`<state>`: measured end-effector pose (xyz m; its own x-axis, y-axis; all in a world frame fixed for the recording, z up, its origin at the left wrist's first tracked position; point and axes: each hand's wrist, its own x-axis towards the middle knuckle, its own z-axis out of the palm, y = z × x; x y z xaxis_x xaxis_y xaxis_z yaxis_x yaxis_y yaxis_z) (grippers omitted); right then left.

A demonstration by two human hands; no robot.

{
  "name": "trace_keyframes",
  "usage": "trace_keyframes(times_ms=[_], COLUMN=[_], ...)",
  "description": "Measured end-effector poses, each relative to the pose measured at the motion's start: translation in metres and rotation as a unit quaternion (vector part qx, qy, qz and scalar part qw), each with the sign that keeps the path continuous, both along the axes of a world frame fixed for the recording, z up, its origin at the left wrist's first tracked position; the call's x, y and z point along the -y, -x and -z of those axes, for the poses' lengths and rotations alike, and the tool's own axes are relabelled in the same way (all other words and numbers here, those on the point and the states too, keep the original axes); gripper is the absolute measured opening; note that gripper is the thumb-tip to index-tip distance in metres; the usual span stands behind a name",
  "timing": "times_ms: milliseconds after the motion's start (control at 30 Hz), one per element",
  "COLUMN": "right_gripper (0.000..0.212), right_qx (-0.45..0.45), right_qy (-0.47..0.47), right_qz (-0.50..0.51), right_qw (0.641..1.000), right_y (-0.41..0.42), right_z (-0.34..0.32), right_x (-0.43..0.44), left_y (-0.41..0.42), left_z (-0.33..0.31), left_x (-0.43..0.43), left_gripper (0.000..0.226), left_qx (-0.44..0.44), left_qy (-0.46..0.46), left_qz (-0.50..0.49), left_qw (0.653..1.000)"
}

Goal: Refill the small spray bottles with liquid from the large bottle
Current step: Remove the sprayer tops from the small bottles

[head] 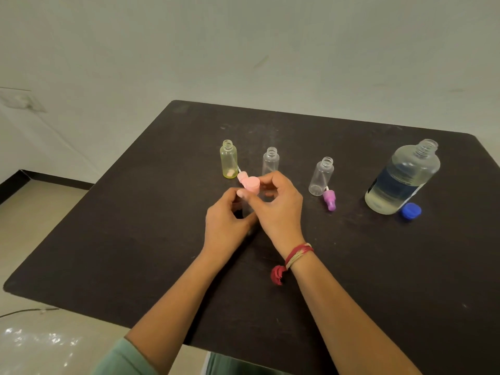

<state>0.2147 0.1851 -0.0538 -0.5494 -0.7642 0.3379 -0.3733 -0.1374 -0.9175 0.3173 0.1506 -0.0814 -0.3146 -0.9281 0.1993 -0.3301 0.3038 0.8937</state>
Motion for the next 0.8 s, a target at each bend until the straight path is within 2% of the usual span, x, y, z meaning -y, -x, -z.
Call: trace_keyframes(times_ms=[200, 333, 433, 500, 600, 700, 800], right_gripper=[0.021, 0.029, 0.033, 0.037, 0.049, 0.039, 0.021], right_qx=[-0.001, 0.009, 0.022, -0.032, -0.099, -0.171, -0.286], right_qy=[-0.008, -0.006, -0.038, -0.075, -0.099, -0.109, -0.151], right_qz=[-0.036, -0.124, -0.198, -0.223, -0.223, -0.134, -0.082], right_qw=[0.999, 0.992, 0.979, 0.971, 0.965, 0.970, 0.943], right_y=[0.008, 0.022, 0.034, 0.037, 0.031, 0.020, 0.017], right_z=[0.000, 0.004, 0.002, -0.004, -0.016, -0.027, -0.041], right_x=[0.005, 0.005, 0.003, 0.001, -0.001, 0.001, 0.005], left_y=[-0.002, -0.005, -0.006, -0.006, -0.006, -0.005, -0.004], left_z=[0.001, 0.001, 0.002, 0.003, 0.001, 0.002, 0.003], left_x=[0.007, 0.011, 0.011, 0.011, 0.010, 0.009, 0.009], left_gripper=[0.041, 0.050, 0.054, 0.052, 0.034, 0.038, 0.045], left_qx=[0.011, 0.009, 0.006, 0.005, 0.008, 0.007, 0.004], left_qy=[-0.008, -0.026, -0.024, -0.022, -0.016, -0.010, -0.016], left_qz=[0.013, 0.056, 0.064, 0.063, 0.054, 0.048, 0.052], left_qw=[1.000, 0.998, 0.998, 0.998, 0.998, 0.999, 0.999])
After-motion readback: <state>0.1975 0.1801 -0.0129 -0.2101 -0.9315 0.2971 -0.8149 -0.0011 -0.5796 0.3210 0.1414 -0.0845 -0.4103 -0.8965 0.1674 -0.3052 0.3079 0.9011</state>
